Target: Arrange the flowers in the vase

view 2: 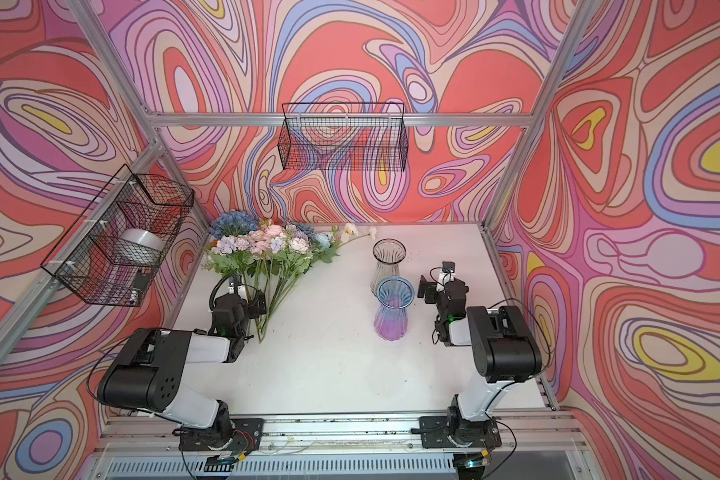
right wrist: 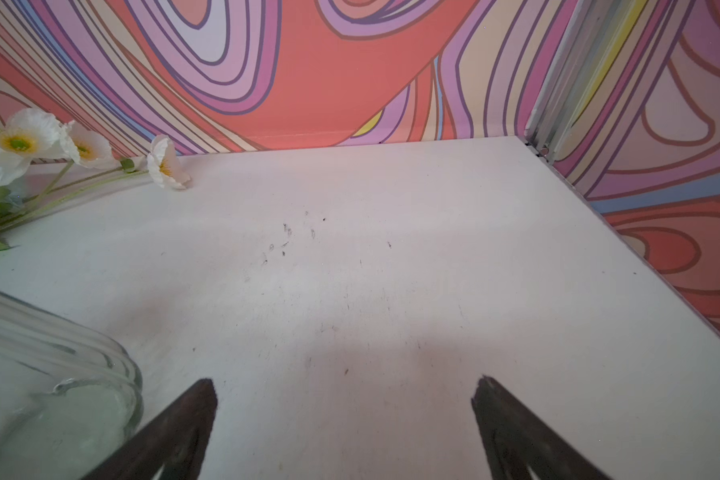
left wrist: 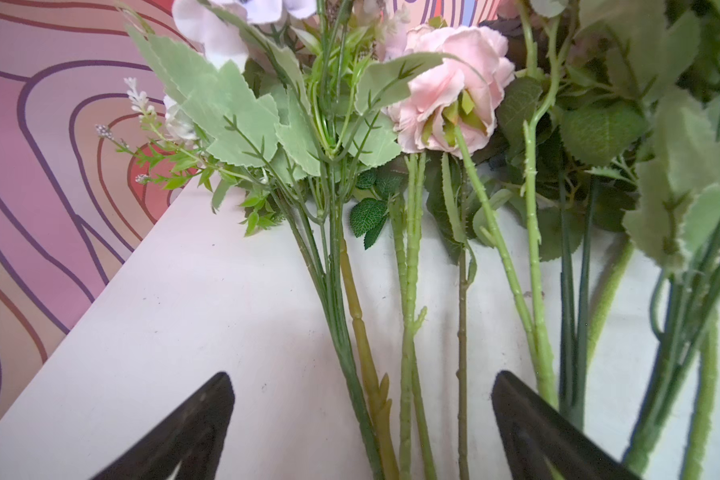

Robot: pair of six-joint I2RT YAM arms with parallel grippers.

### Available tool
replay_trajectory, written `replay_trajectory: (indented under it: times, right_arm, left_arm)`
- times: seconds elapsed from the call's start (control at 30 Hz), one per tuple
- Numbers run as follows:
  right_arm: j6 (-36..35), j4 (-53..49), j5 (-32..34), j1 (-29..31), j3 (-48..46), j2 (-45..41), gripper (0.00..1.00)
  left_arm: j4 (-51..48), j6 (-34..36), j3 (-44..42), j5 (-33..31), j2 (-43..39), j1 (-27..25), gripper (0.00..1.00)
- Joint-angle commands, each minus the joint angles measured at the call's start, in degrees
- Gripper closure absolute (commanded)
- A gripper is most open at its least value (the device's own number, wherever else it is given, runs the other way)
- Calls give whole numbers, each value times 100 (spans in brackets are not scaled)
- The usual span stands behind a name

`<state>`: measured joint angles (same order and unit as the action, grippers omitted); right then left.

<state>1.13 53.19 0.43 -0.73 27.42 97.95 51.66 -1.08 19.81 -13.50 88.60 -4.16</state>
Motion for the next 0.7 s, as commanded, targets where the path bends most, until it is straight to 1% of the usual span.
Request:
replay_trajectory:
  times: [0.0, 0.4, 0.67]
  right_arm:
    - [19, 95, 10, -10, -25, 5, 2]
    - [20, 95, 10, -7, -26, 7, 2]
    - [19, 70, 18, -12, -10, 13, 2]
  left_arm:
    - [202, 57, 74, 5, 12, 21, 0]
    - [172, 57, 92, 14, 9, 21, 0]
    - [99, 32, 122, 135, 1, 72, 0]
